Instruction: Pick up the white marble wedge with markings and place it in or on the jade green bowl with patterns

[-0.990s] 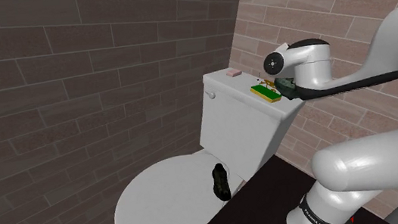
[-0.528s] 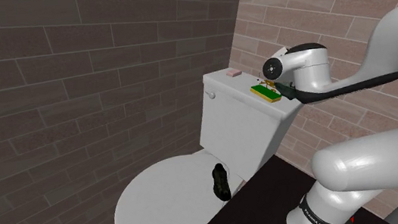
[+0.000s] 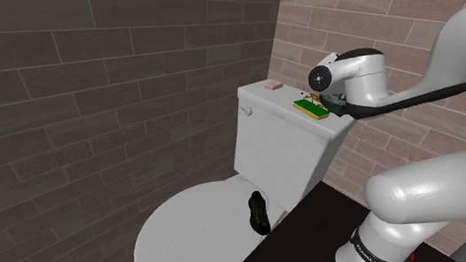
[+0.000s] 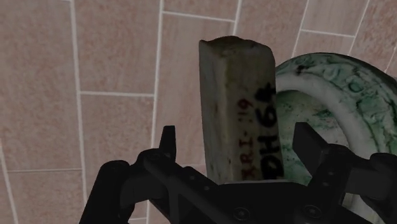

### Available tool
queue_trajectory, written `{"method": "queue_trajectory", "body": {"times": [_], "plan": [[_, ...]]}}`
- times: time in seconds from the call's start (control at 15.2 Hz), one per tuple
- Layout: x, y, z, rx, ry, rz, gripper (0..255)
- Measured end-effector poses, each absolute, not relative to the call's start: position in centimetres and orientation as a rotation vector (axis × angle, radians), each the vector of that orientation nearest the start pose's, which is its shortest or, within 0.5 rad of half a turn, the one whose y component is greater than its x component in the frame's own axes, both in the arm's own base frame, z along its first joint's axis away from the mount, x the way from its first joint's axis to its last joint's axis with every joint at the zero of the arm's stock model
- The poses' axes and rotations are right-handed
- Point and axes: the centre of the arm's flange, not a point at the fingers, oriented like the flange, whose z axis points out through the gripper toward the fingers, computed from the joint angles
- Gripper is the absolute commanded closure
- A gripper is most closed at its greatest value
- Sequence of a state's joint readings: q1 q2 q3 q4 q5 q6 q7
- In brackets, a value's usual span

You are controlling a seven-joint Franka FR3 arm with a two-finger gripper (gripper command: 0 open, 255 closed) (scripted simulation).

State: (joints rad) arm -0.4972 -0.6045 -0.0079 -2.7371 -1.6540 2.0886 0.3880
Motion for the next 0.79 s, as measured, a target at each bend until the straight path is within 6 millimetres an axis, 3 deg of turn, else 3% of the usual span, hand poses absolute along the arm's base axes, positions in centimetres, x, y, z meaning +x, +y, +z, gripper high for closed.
{"method": "queue_trajectory", "body": {"times": [0.4, 0.79], "plan": [[29.9, -17.7, 44.1, 1.791, 0.118, -0.132, 0], [29.8, -17.1, 44.0, 1.792, 0.117, -0.134, 0]]}}
